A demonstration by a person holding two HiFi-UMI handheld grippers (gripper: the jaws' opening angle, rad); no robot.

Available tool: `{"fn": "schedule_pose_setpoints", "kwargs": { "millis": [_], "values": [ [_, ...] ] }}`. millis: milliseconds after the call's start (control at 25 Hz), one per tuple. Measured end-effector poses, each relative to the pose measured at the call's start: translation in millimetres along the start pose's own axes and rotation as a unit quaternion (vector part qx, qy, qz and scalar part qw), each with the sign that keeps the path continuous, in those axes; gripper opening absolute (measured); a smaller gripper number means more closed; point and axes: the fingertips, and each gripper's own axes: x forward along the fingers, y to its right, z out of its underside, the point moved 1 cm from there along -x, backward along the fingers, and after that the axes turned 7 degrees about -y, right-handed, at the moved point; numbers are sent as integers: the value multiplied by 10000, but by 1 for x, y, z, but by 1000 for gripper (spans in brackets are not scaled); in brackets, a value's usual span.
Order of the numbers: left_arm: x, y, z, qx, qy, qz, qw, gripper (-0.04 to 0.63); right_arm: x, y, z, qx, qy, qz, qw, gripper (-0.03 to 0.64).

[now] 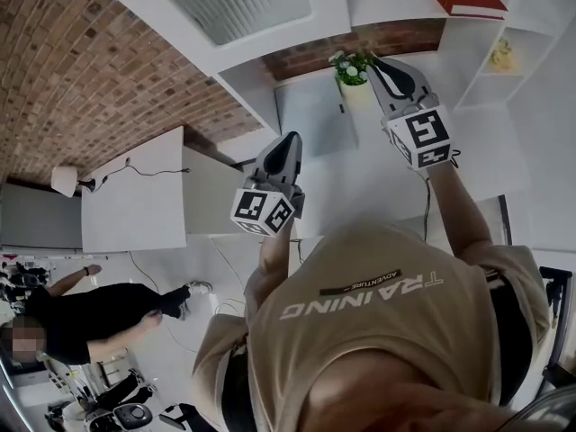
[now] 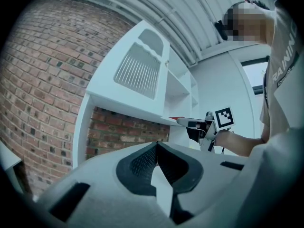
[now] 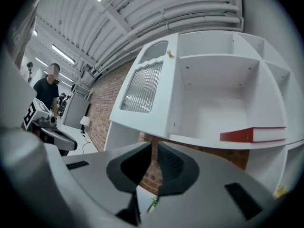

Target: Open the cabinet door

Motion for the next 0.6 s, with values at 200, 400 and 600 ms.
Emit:
{"fn": "schedule_pose_setpoints", "kwargs": {
  "millis": [200, 400, 600],
  "values": [
    [-3, 0, 4, -92, -30, -55, 9999, 8, 22, 13, -21, 186, 183, -175, 9995, 18],
    [-9, -1, 7, -145, -59, -98, 9998, 8, 45, 24, -40, 385, 170, -521, 9978, 115],
    [-14, -5, 13, -215, -88, -150, 9996, 8, 66, 28, -41, 257, 5, -663, 9975, 115]
  ]
}}
